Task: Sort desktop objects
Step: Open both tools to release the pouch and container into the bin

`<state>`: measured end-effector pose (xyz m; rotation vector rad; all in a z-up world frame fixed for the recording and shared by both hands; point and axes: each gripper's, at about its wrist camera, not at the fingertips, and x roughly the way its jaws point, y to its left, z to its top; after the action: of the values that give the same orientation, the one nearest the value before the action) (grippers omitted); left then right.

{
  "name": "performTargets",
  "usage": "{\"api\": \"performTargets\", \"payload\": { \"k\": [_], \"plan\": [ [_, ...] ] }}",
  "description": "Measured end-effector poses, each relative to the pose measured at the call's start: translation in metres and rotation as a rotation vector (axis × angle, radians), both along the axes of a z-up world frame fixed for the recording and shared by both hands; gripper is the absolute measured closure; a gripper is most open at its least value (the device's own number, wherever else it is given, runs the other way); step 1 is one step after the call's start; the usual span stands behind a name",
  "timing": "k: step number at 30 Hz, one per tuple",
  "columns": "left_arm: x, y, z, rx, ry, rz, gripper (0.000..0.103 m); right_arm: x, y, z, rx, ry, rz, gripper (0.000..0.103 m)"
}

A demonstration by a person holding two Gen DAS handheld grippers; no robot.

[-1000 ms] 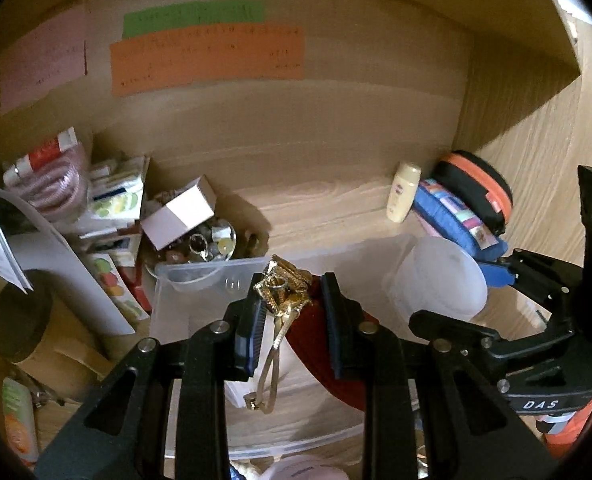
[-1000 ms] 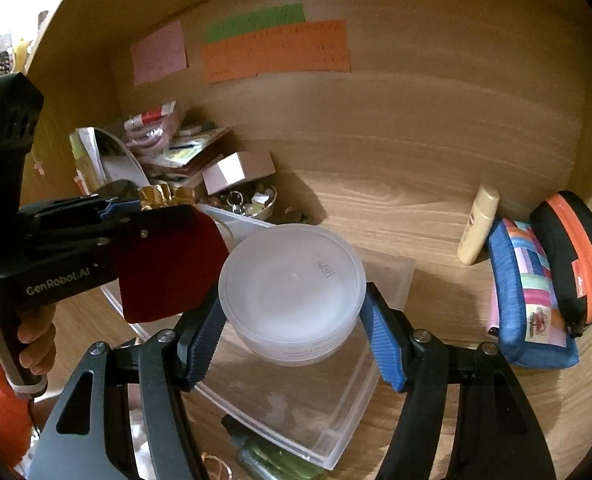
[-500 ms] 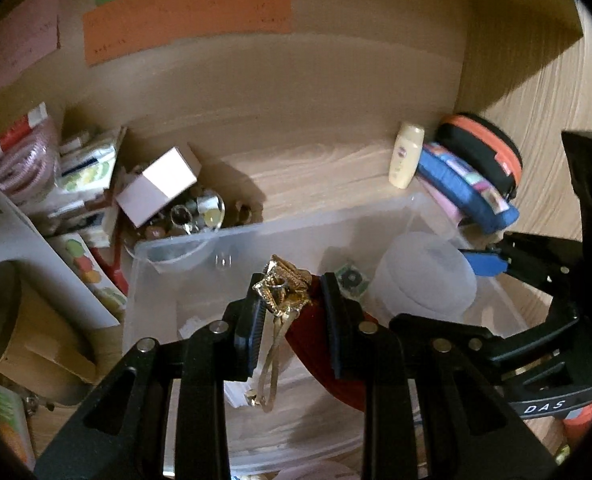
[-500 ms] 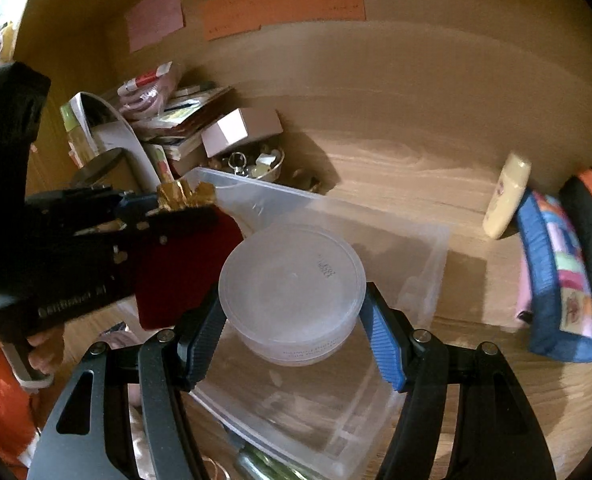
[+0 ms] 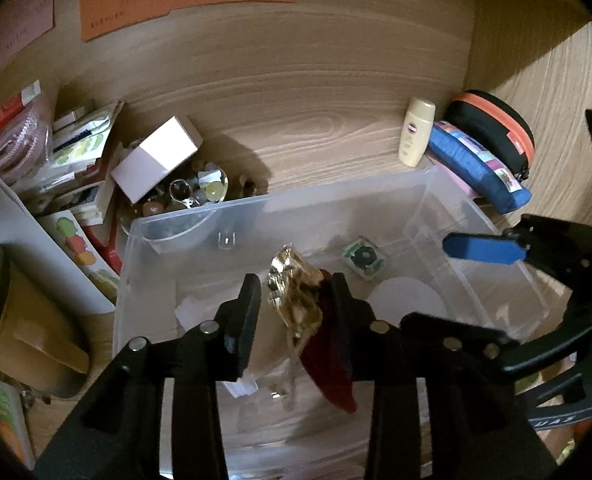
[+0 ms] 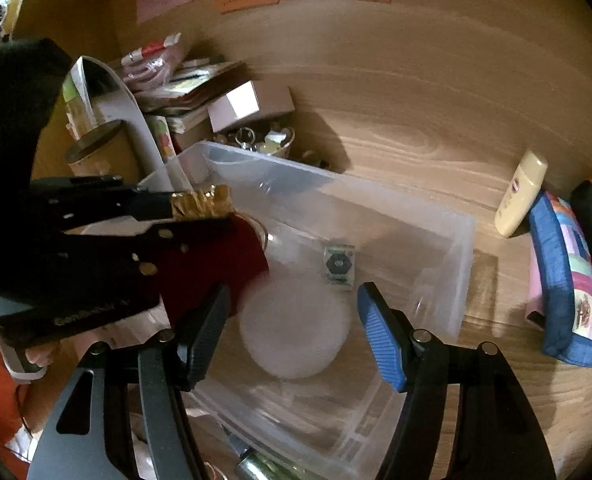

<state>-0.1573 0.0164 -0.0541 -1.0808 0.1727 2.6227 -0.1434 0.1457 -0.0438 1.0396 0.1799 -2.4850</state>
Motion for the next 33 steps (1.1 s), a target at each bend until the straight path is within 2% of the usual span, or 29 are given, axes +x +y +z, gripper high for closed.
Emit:
{"api": "performTargets", "payload": {
  "k": [5,14,24,29,33],
  "plan": [
    [0.002,0.001,-0.002,-0.011,0.011,0.004,0.052,-0.002,0.002,-0.003,-0.008,-0.005,-0.005,0.04],
    [0.003,-0.001,-0.001,-0.009,0.031,0.013,0.036,0.003,0.003,0.002,0.002,0.046,-0.02,0.039],
    [0.01,-0.004,0.008,-0.002,0.079,0.026,0.026,0.008,0.007,0.006,-0.011,0.081,-0.031,0.028],
    [0.017,-0.01,0.015,-0.001,0.114,0.055,0.014,0.014,0.01,0.014,-0.022,0.113,-0.03,0.022],
    [0.024,-0.016,0.022,-0.006,0.13,0.088,0.009,0.016,0.012,0.021,-0.029,0.124,-0.036,0.02]
  ]
}}
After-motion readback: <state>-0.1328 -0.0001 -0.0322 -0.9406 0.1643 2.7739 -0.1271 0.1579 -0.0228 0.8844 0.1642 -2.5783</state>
